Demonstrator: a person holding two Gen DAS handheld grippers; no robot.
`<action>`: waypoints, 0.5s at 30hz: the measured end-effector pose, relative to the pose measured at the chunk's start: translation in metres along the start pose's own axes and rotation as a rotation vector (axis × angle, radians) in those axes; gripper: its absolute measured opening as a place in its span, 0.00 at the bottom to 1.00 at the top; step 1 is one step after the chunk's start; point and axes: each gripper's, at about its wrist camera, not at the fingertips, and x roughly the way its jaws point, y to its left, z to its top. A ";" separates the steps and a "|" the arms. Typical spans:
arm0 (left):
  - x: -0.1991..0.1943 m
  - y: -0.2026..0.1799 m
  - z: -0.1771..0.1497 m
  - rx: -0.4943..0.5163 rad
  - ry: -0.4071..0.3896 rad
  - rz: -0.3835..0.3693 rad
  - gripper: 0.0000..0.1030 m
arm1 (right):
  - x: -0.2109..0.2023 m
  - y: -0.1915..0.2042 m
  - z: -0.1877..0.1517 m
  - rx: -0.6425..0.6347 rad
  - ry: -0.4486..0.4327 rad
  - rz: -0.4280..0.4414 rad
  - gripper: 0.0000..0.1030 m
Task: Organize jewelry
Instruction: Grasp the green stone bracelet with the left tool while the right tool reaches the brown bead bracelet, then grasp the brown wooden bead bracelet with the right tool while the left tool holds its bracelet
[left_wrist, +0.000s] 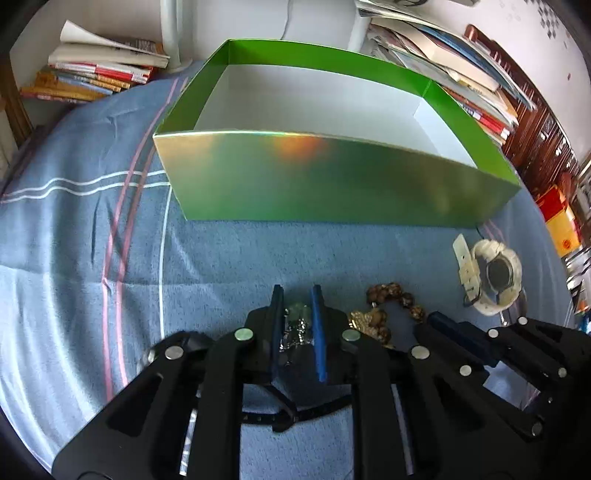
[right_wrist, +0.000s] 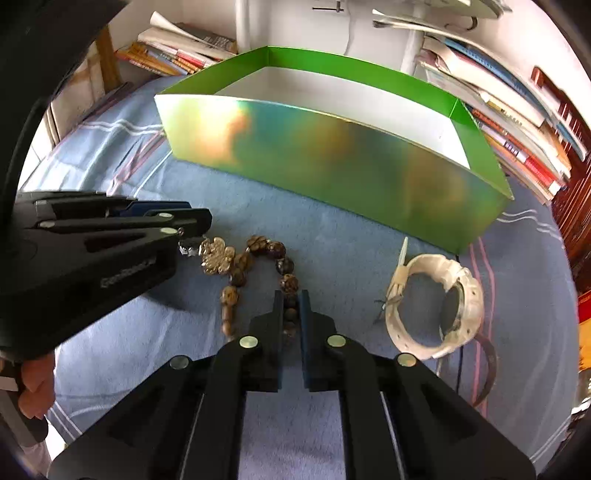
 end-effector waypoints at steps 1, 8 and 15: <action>-0.001 -0.001 -0.001 -0.001 0.005 -0.007 0.14 | -0.001 0.000 -0.002 0.000 0.000 0.004 0.08; -0.018 -0.011 -0.017 -0.013 0.030 -0.120 0.14 | -0.022 -0.023 -0.028 0.068 -0.005 0.037 0.08; -0.043 -0.037 -0.054 -0.006 -0.016 -0.155 0.14 | -0.049 -0.045 -0.055 0.153 -0.036 0.084 0.08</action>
